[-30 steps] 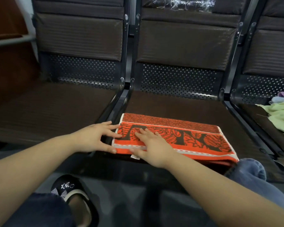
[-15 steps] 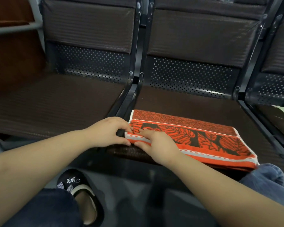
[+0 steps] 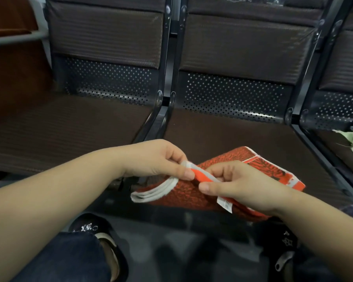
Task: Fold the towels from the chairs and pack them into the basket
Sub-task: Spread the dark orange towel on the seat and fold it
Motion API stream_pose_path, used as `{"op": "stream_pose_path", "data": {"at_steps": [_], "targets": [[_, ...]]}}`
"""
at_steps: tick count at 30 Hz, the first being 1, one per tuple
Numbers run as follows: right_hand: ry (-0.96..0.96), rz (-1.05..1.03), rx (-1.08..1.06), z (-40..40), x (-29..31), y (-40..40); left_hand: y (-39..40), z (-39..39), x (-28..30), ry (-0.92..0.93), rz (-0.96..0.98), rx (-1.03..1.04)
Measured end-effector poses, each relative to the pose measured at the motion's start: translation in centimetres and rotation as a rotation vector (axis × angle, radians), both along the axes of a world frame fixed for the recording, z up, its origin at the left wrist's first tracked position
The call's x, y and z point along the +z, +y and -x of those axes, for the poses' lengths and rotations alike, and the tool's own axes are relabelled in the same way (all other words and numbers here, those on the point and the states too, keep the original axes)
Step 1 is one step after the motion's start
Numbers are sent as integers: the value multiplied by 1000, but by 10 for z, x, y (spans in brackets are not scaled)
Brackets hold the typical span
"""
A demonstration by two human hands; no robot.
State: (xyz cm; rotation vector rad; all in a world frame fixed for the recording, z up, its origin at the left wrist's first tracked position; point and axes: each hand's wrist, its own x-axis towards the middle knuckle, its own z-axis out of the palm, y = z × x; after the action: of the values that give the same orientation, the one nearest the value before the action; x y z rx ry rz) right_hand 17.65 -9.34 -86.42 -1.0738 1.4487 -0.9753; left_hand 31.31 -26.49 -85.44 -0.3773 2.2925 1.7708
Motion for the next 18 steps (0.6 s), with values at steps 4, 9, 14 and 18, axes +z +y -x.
{"op": "stream_pose_path", "data": {"at_steps": [4, 9, 14, 18], "targets": [[-51, 57, -183, 7, 1, 7, 0, 16, 5, 35, -10, 43], [-303, 137, -373, 31, 14, 14, -17, 31, 5, -3, -308, 174], [-289, 150, -594, 63, 28, 26, -28, 58, -6, 123, -618, 340], [-181, 130, -631, 91, 32, 38, -17, 87, -13, 126, -656, 377]]}}
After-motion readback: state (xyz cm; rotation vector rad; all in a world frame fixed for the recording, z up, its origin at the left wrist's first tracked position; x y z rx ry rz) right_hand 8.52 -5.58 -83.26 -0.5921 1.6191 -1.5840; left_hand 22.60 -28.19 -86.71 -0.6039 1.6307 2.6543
